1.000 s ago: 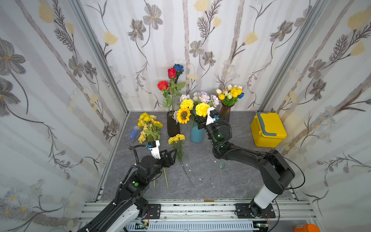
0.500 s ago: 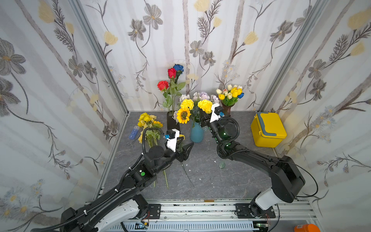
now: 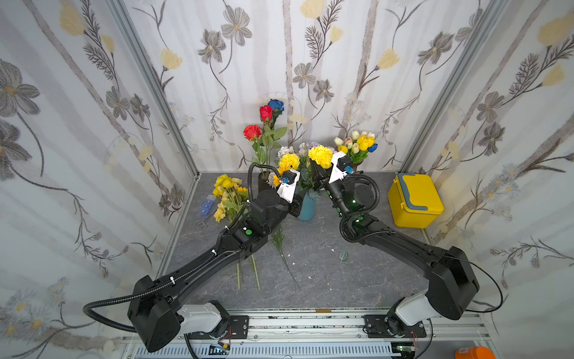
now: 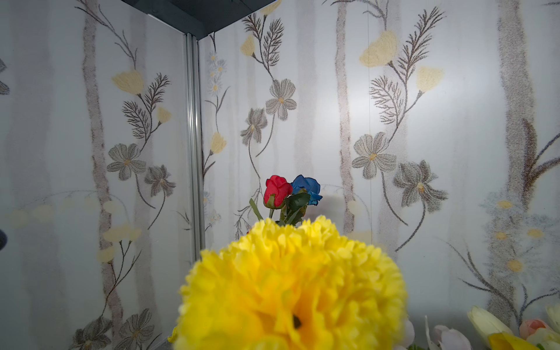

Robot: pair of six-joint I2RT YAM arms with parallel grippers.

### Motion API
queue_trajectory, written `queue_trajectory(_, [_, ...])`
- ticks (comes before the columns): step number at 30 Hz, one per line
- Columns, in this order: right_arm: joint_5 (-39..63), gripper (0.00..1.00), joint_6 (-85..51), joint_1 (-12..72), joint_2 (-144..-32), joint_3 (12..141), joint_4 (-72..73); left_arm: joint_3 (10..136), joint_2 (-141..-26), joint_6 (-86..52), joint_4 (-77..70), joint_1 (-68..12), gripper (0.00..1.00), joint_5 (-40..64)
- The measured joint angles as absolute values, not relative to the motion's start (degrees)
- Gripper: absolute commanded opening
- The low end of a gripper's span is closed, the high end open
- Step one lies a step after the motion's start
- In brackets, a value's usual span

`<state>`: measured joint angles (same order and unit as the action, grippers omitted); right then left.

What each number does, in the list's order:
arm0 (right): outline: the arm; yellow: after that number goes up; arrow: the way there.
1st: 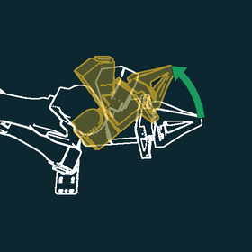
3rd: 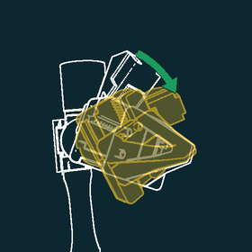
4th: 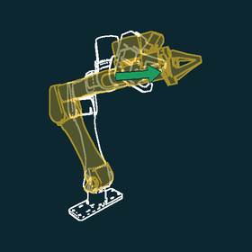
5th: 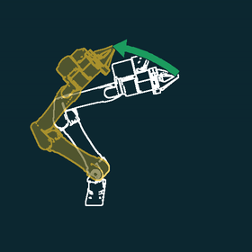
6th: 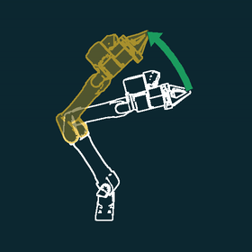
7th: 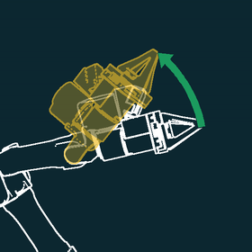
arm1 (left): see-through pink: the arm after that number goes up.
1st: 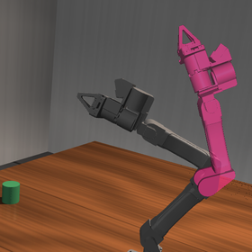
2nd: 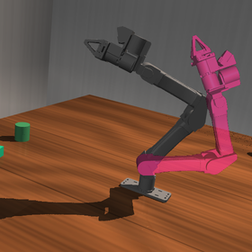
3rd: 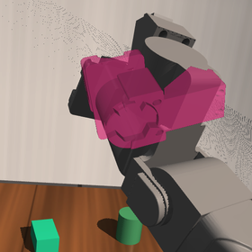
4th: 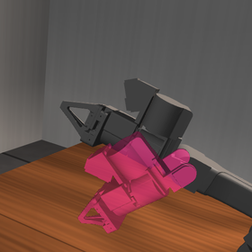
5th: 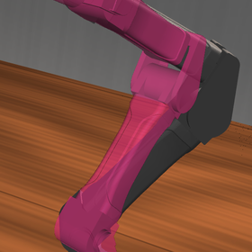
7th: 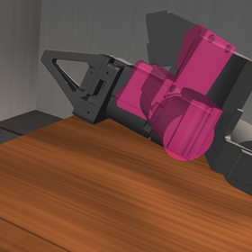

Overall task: Pick out yellow flowers from the vase
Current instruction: Pick up the flower from the vase.

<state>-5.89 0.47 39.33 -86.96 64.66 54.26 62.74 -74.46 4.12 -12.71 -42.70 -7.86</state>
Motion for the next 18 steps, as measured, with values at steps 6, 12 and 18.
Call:
queue_trajectory(6, [-5.7,0.39,0.4,38.8,-86.7,67.0,52.0,65.2,-79.1,4.1,-13.9,-40.9,0.41,-6.6])
queue_trajectory(12, [-4.8,0.39,0.4,38.2,-86.7,68.3,50.3,67.6,-85.1,4.8,-14.1,-40.7,0.34,-5.1])
queue_trajectory(18, [-4.1,0.39,-0.6,38.0,-86.7,69.0,49.7,69.9,-89.5,6.1,-14.7,-40.5,0.23,-5.1])
